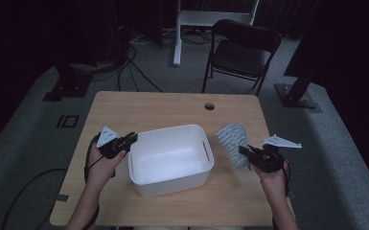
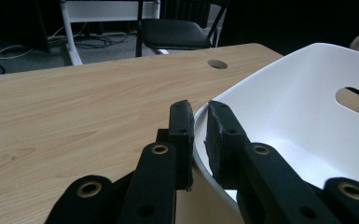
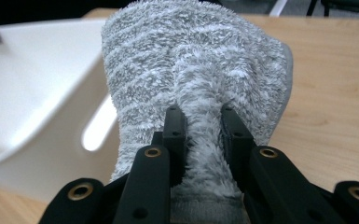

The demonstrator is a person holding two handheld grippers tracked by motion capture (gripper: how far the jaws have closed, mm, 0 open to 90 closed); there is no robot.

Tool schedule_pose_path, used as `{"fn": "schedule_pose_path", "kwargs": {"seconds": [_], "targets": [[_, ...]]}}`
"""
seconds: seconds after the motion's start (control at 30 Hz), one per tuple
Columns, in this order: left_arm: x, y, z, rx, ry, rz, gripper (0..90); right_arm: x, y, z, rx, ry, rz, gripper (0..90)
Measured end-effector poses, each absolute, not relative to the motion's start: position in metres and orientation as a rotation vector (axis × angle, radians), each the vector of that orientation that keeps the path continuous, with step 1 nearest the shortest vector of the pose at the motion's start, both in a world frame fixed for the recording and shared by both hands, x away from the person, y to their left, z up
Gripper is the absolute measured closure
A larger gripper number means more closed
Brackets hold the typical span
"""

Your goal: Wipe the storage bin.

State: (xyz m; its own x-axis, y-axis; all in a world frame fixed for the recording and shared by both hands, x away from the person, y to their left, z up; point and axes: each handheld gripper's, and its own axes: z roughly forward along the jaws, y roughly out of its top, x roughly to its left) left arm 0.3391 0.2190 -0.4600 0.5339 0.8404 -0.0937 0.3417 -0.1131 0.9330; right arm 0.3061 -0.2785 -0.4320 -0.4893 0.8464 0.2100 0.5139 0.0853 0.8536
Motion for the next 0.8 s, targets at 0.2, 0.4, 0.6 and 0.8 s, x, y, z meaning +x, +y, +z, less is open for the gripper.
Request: {"fn": "schedule_pose_path", "kwargs": {"seconds": [0.2,0.4,0.6,0.8], "targets": [[0.34,0.218,-0.46,1.694,1.001,0.588,80.4,0.284,-0.272,-0.414,1.269,2.022,1.537,76.3],[0.34,0.216,-0.461,1.698,0.996,0.608,80.4,0.269,-0.251,-0.409,1.174,2.097,1.586,76.2],[0.34,0.217,-0.461,1.696,0.996,0.606,80.3,0.269,-0.231,-0.423,1.174,2.163,1.533,76.2],[0.341,0.217,-0.461,1.688,1.001,0.596,80.3,0.281,-0.219,-0.444,1.227,2.205,1.508,76.9]]}}
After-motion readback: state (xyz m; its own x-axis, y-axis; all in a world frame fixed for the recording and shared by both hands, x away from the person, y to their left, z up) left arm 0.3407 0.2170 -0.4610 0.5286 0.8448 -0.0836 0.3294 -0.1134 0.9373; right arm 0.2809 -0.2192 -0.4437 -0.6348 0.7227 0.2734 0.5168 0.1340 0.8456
